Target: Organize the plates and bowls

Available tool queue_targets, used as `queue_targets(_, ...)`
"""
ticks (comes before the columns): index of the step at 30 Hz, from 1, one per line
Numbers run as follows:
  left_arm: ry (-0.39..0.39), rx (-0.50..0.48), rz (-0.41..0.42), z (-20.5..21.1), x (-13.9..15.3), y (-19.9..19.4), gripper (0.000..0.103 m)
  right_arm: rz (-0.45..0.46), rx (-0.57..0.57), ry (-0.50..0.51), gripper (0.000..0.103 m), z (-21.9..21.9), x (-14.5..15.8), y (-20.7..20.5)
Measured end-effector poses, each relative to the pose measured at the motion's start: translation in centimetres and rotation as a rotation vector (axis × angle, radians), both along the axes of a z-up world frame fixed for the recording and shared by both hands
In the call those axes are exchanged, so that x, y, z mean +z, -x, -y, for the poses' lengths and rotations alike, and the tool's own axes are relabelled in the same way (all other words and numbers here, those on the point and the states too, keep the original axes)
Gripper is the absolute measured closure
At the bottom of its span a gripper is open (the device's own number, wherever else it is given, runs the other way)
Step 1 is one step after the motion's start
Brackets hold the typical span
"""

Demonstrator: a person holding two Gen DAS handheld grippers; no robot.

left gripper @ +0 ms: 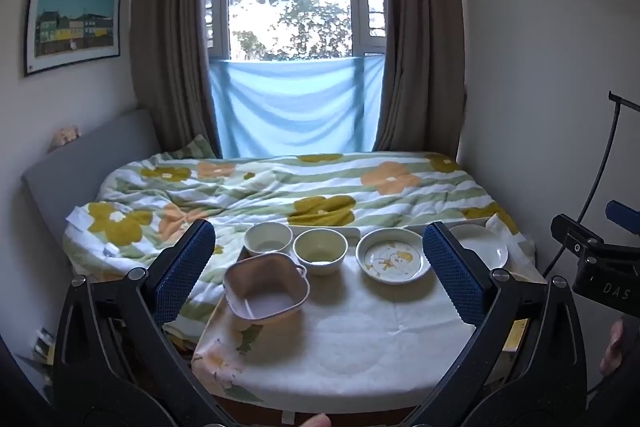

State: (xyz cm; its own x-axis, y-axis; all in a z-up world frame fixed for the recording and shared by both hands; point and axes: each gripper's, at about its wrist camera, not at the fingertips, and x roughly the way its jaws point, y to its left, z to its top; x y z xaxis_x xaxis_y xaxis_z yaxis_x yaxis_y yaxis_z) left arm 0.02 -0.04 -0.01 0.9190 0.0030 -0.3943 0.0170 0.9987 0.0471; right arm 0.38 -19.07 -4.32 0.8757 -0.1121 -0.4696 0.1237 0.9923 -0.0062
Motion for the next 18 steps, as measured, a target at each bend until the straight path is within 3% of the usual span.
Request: queue_targets(18,-0.006,0.002,0.028,0.9,-0.3,-0.2,0.000,-0.002,-0.001,0.001,0.000,0.2,-0.1,0.0)
